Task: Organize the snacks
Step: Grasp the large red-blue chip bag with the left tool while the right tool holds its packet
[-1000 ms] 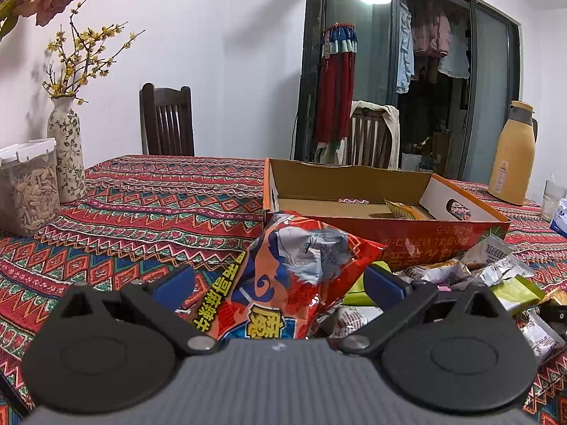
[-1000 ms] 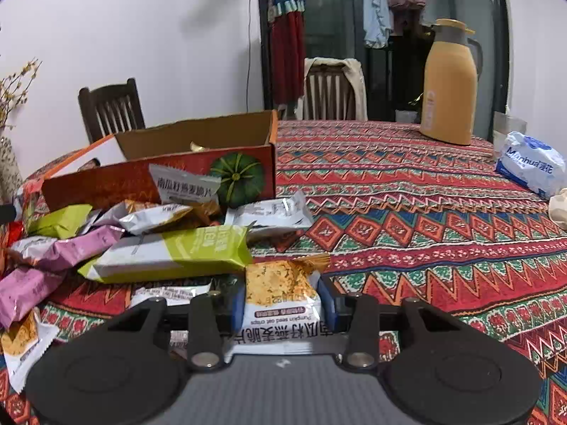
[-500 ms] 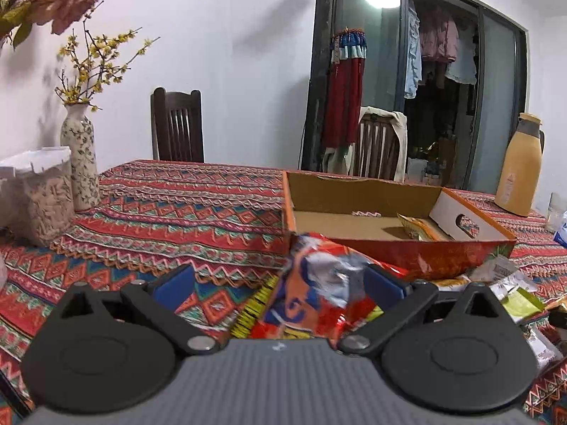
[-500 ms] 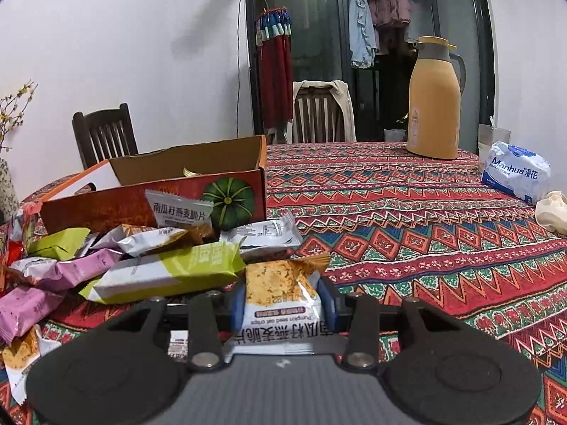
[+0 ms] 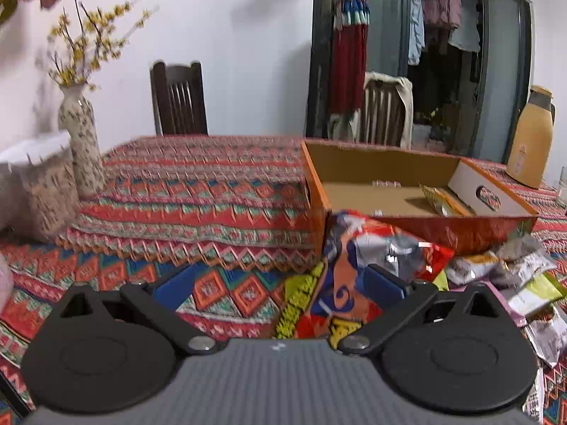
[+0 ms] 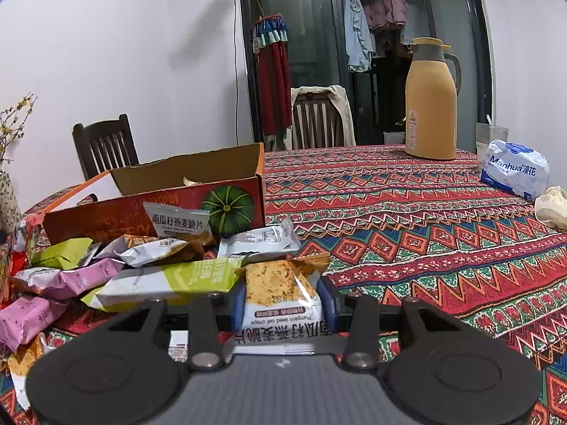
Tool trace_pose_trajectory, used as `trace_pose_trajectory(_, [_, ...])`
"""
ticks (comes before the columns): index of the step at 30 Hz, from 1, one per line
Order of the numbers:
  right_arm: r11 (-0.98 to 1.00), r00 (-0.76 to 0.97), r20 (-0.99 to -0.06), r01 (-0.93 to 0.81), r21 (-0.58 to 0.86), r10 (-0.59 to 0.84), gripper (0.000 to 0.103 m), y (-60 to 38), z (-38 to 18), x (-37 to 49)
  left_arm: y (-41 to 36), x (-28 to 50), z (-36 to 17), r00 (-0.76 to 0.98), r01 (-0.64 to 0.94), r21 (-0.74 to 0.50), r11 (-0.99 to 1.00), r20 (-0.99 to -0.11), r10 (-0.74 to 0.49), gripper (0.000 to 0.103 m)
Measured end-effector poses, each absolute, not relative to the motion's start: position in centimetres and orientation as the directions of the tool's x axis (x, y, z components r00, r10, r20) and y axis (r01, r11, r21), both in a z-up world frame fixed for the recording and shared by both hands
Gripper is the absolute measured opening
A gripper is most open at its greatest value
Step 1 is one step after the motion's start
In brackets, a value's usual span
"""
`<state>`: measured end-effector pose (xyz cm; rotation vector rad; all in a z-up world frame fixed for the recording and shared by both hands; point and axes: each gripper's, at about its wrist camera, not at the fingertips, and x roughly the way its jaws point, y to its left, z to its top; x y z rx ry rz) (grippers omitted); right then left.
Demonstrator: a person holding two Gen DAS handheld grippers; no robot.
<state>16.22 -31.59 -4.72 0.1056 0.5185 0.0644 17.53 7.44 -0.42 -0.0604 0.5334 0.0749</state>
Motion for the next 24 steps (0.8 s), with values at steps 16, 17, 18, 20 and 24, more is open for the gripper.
trace_pose_trajectory(16, [0.991, 0.867, -0.491, -0.021, 0.134, 0.085, 0.041, -31.8, -4.8, 16.5, 5.0, 18.0, -2.0, 0.838, 0.038, -0.009, 0.999, -0.544, -0.037, 0.103])
trace_pose_trajectory(17, [0.991, 0.867, -0.491, -0.021, 0.134, 0.085, 0.041, -31.8, -4.8, 16.5, 4.9, 18.2, -2.2, 0.834, 0.042, -0.011, 0.999, -0.550, -0.041, 0.103])
trace_pose_trajectory(18, [0.991, 0.868, -0.490, -0.020, 0.135, 0.085, 0.041, -31.8, -4.8, 16.5, 4.9, 18.3, -2.3, 0.830, 0.045, -0.014, 0.999, -0.556, -0.045, 0.103])
trace_pose_trajectory(20, [0.990, 0.868, -0.489, -0.020, 0.141, 0.087, 0.041, -31.9, -4.8, 16.5, 4.9, 18.5, -2.5, 0.823, 0.051, -0.019, 0.999, -0.566, -0.053, 0.098])
trace_pose_trajectory(24, [0.989, 0.869, -0.487, -0.020, 0.145, 0.089, 0.041, -32.0, -4.9, 16.5, 4.9, 18.5, -2.7, 0.812, 0.066, -0.031, 0.997, -0.579, -0.072, 0.072])
